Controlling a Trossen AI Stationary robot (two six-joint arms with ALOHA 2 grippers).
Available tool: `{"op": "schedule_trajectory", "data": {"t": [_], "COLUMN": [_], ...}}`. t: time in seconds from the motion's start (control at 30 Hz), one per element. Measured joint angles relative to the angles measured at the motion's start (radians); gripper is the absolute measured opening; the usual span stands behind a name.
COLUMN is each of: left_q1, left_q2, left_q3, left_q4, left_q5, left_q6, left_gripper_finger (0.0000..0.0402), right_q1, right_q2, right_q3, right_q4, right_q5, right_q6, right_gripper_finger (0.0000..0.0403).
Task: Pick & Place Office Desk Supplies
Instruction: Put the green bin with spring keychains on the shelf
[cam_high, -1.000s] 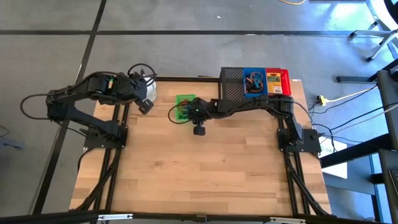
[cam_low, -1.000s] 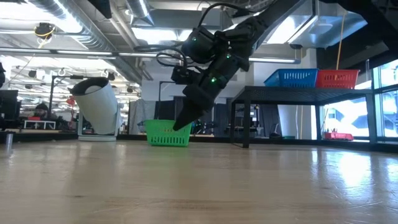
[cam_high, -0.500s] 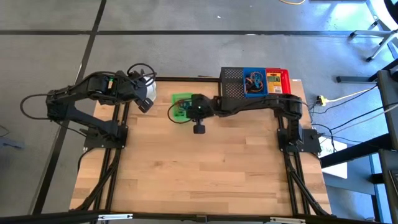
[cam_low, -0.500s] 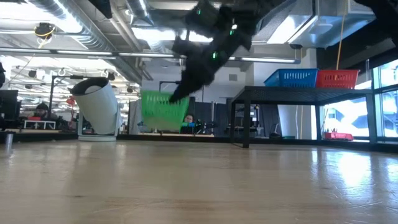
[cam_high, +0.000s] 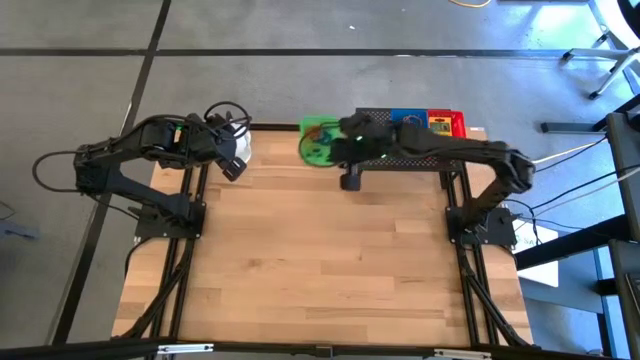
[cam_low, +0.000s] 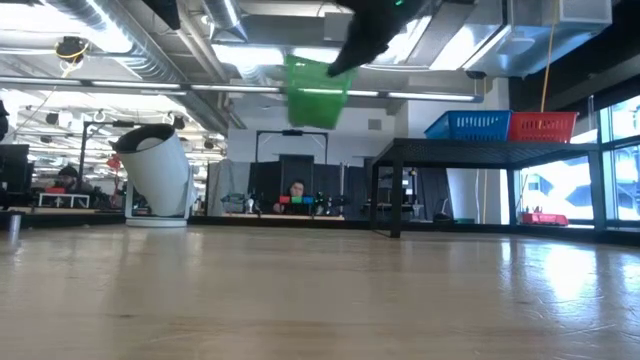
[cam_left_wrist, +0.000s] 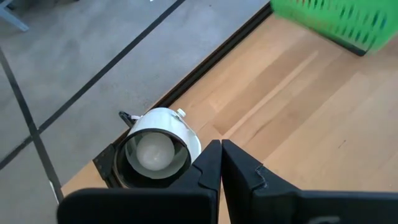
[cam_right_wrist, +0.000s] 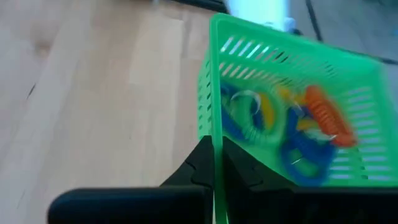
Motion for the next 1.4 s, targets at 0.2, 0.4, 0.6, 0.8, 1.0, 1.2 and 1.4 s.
{"op": "schedule_trajectory", "data": {"t": [0.2, 0.4, 0.6, 0.8, 1.0, 1.2, 1.4], "left_q1": [0.0, 0.0, 0.0, 0.0, 0.0, 0.0, 0.0], "left_q2": [0.0, 0.0, 0.0, 0.0, 0.0, 0.0, 0.0], "left_q3": [0.0, 0.0, 0.0, 0.0, 0.0, 0.0, 0.0], "left_q4": [0.0, 0.0, 0.0, 0.0, 0.0, 0.0, 0.0], "left_q5": [-0.005, -0.027, -0.037, -0.037, -0.037, -0.037, -0.036], "left_q6": [0.002, 0.034, 0.036, 0.036, 0.055, 0.062, 0.062], "left_gripper_finger": [0.0003, 0.0001, 0.0006, 0.0002, 0.0002, 0.0005, 0.0001], "right_q1": [-0.058, -0.117, -0.161, -0.174, -0.177, -0.196, -0.205], "right_q2": [-0.136, -0.2, -0.217, -0.217, -0.217, -0.217, -0.217], "right_q3": [0.0, -0.001, -0.043, -0.117, -0.159, -0.167, -0.167], "right_q4": [-0.171, -0.334, -0.375, -0.392, -0.381, -0.383, -0.39], "right_q5": [0.102, 0.095, 0.094, 0.091, 0.092, 0.095, 0.096], "right_q6": [0.006, -0.006, -0.006, -0.007, -0.077, -0.107, -0.107], "right_gripper_finger": [0.0011, 0.0012, 0.0013, 0.0013, 0.0013, 0.0014, 0.0033]}}
